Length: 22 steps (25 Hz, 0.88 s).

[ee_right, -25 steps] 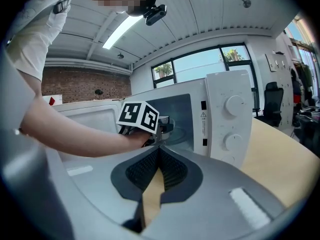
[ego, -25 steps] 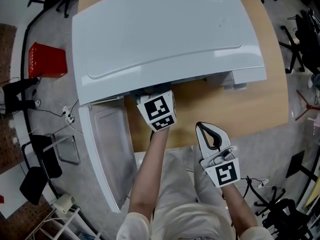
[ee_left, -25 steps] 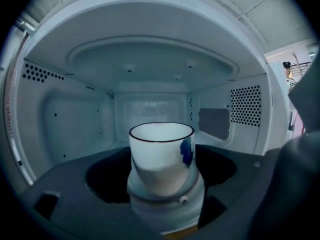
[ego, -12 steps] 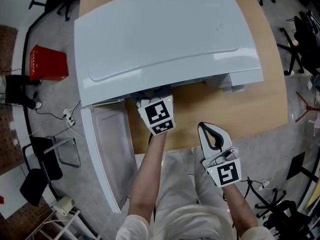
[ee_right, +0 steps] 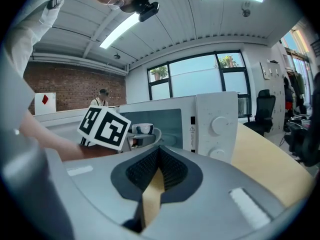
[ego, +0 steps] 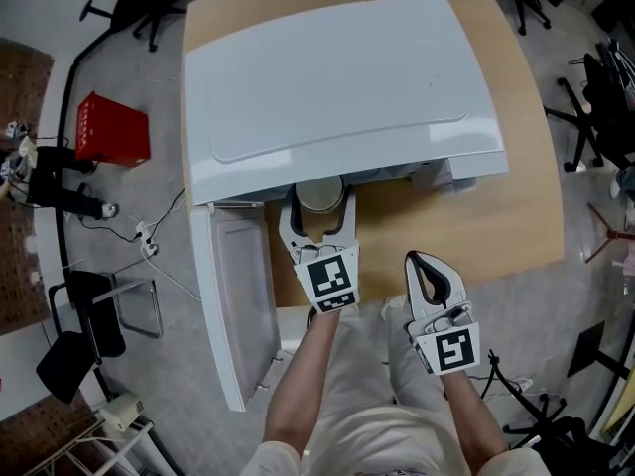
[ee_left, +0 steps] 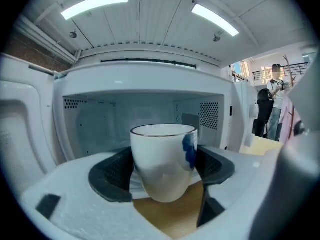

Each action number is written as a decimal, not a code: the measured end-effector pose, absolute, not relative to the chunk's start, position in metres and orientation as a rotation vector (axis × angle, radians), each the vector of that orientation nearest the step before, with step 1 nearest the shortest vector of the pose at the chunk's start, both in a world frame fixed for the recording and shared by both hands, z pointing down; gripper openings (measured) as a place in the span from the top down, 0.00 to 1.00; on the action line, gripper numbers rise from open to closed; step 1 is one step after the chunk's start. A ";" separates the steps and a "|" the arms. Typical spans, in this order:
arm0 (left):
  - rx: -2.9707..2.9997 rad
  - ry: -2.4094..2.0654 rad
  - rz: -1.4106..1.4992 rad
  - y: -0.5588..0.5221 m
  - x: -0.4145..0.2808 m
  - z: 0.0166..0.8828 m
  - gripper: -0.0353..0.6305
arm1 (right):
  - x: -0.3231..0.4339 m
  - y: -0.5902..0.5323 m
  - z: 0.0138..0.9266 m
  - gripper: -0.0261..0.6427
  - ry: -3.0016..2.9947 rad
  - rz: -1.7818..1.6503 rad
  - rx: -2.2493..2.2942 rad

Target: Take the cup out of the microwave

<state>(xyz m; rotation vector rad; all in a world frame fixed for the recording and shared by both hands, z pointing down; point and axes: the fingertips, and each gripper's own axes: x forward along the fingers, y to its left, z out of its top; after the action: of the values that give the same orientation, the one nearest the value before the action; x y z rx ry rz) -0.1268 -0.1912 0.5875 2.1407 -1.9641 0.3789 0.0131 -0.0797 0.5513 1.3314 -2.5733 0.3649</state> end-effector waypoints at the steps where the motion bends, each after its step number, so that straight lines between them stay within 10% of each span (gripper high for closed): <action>1: 2.141 -1.957 0.384 -0.183 -0.124 0.584 0.37 | 0.015 -0.080 0.545 0.95 -2.578 0.360 1.338; 22: 2.200 -1.884 0.319 -0.022 -0.090 0.448 0.37 | 0.023 -0.063 0.439 0.95 -2.688 0.221 1.305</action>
<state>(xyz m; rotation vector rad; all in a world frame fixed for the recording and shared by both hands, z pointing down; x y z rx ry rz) -0.0901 -0.0222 0.4475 2.2004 -1.8843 0.3192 0.0227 -0.0625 0.4393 1.3051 -2.6881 0.2207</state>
